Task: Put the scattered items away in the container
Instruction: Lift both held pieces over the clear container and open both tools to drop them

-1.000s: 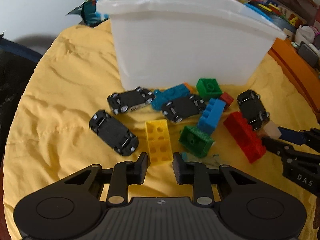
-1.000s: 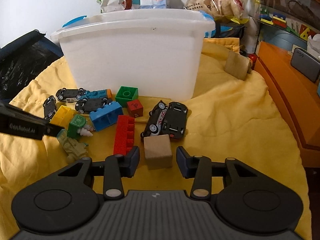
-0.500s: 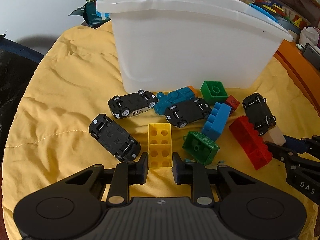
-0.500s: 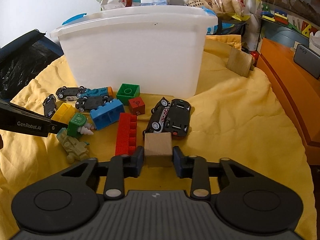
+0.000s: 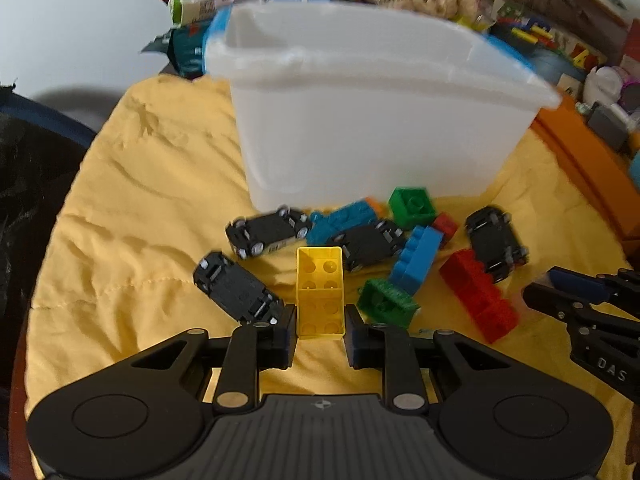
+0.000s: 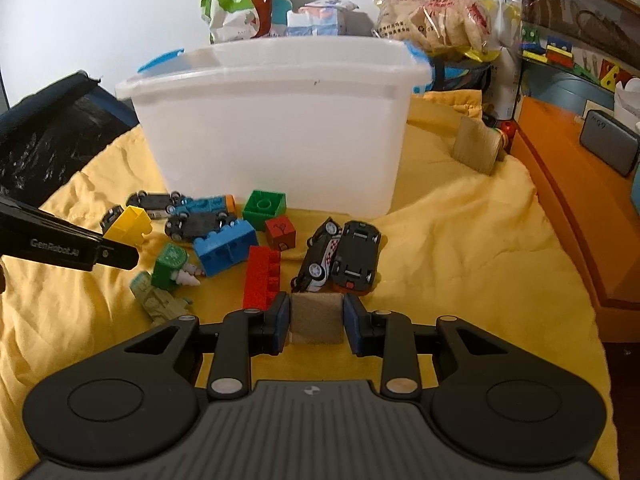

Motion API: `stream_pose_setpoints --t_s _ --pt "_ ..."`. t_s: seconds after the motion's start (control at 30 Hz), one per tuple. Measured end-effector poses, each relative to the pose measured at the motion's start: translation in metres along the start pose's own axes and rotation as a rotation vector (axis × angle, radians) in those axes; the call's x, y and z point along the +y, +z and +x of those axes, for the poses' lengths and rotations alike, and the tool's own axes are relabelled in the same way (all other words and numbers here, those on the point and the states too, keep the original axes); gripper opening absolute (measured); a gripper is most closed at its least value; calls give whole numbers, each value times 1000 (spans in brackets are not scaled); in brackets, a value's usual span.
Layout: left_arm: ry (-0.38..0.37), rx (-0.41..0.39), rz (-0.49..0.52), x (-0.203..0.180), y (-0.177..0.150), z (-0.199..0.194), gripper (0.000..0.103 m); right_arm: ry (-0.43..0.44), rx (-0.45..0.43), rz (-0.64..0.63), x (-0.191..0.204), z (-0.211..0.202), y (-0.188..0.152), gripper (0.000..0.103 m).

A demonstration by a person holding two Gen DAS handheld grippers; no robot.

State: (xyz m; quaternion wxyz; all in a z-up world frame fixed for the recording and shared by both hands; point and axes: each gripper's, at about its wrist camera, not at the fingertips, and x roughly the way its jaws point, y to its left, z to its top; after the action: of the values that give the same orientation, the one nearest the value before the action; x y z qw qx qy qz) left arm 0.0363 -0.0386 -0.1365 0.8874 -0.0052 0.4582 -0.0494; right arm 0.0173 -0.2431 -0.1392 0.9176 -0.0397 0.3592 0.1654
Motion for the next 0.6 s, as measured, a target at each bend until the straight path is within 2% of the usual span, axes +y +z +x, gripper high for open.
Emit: stream_pose_setpoints --t_s 0.2,0.33,0.47,0.6 --pt "4 -90 26 -3 31 -58 27 13 -89 -3 -1 -35 27 33" --pt "3 -117 7 5 53 -72 27 10 -129 -17 -1 -45 48 33" --pt "-2 -120 -21 9 59 -70 27 13 -98 26 -6 -36 50 33" --pt "-9 -94 -28 7 48 -61 27 4 -36 35 -7 -18 33 33"
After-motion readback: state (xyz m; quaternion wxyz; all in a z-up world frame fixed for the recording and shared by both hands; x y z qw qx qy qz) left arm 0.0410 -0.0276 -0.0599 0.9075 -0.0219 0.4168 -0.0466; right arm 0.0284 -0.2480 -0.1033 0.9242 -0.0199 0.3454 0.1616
